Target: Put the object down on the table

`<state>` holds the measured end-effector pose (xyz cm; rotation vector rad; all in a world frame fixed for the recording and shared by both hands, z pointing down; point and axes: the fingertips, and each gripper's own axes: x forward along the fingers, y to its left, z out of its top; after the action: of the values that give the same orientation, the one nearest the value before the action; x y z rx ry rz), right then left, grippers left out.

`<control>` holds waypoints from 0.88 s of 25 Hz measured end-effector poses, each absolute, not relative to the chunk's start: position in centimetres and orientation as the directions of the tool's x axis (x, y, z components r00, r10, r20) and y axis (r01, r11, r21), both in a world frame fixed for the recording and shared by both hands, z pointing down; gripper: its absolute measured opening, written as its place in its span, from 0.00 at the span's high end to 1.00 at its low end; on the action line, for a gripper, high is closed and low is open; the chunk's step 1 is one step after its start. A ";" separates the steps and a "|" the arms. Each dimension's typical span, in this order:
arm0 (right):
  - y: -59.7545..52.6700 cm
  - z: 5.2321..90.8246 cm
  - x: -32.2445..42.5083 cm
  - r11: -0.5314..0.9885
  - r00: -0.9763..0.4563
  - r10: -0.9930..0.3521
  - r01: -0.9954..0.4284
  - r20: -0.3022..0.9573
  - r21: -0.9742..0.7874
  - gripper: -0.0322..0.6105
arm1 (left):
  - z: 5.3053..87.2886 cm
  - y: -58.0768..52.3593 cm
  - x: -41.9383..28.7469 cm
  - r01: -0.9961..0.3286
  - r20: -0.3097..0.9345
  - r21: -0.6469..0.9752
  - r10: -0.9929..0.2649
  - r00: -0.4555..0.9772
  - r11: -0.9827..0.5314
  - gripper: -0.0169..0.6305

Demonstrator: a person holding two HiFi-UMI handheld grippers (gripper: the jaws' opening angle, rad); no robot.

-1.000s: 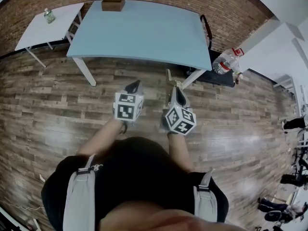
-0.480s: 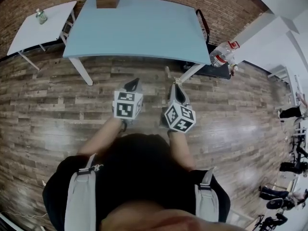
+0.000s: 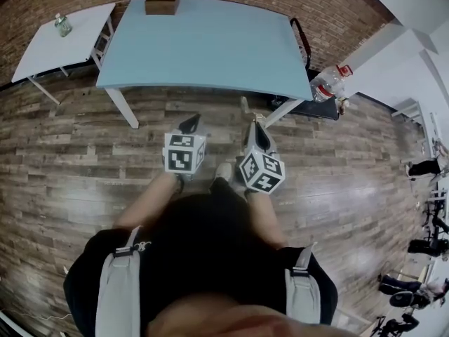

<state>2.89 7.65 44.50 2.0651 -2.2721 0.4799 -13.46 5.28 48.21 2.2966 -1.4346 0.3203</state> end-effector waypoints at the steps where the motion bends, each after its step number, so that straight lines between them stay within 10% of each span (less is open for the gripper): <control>1: 7.3 44.4 2.7 0.074 -0.121 -0.966 -0.976 0.229 -0.203 0.91 | 48.1 4.9 -13.6 -0.898 0.400 0.220 -0.804 0.440 -0.382 0.97; 22: -6.3 45.7 7.2 0.070 -0.121 -0.969 -0.970 0.214 -0.231 0.91 | 49.3 -7.2 -9.1 -0.906 0.420 0.181 -0.803 0.424 -0.383 0.97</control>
<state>7.22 -6.28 45.68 2.0802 -2.2959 0.5001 -9.12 -7.17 49.32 2.3021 -1.4586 0.3723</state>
